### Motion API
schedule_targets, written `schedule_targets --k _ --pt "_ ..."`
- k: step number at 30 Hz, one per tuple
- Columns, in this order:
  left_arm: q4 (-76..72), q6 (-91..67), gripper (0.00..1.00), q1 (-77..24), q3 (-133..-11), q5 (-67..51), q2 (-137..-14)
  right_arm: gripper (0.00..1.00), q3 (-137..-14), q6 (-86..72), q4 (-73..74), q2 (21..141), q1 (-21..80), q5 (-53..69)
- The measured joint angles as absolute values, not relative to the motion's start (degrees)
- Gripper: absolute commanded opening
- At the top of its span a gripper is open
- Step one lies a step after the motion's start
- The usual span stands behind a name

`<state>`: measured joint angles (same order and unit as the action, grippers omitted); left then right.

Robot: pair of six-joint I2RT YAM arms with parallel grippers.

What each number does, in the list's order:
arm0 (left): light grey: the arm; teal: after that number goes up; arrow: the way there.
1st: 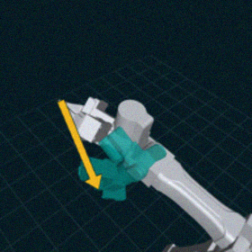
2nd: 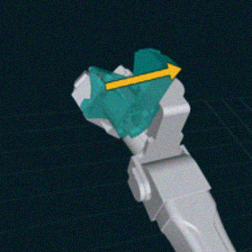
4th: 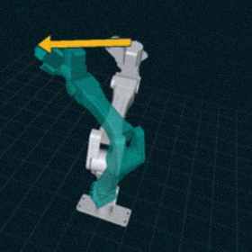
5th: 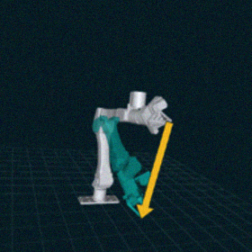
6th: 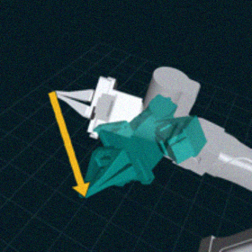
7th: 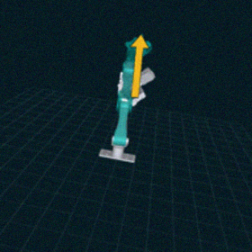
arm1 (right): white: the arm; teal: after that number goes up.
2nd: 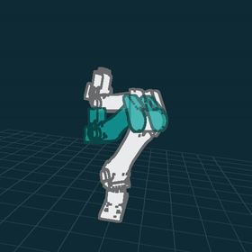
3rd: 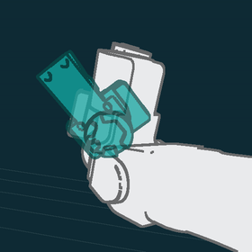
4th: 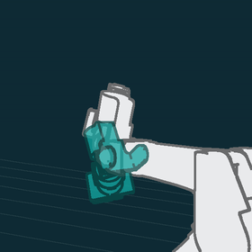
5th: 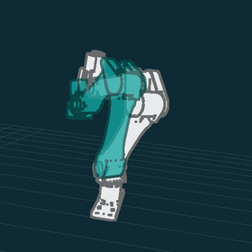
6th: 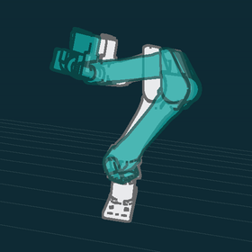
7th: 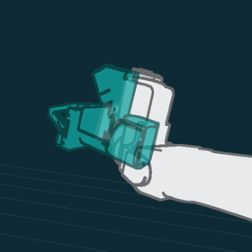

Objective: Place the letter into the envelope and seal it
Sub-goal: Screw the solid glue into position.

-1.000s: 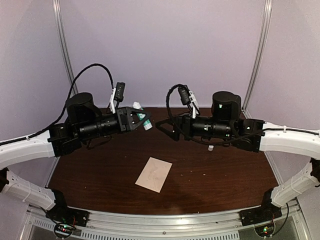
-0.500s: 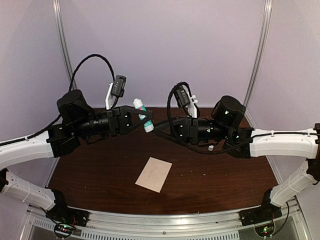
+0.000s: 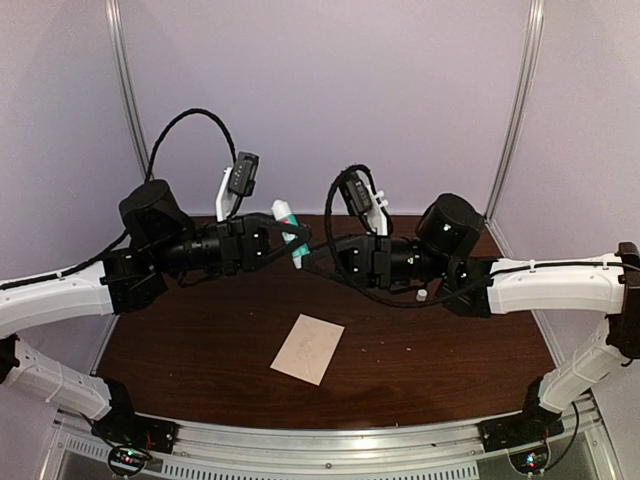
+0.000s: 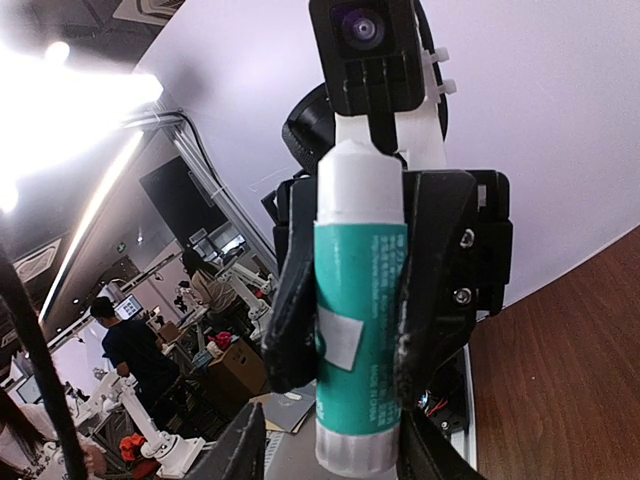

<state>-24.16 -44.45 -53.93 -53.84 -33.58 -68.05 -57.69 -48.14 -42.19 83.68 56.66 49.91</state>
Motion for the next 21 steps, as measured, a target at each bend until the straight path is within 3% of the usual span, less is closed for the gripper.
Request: schedule_targets --k 7,14,21 --pt "-25.21 -44.47 0.0 -53.93 -53.84 -34.06 -68.49 0.31 -58.0 -49.95 -44.97 85.69 56.66 50.83" --pt "-26.17 -44.69 0.0 -53.93 -53.76 -34.3 -68.58 0.09 -58.02 -51.33 -46.06 86.17 56.66 51.66" --pt "-25.04 -44.25 0.0 -53.95 -53.56 -33.06 -68.45 0.03 -58.33 -49.17 -43.29 85.89 56.27 51.46"
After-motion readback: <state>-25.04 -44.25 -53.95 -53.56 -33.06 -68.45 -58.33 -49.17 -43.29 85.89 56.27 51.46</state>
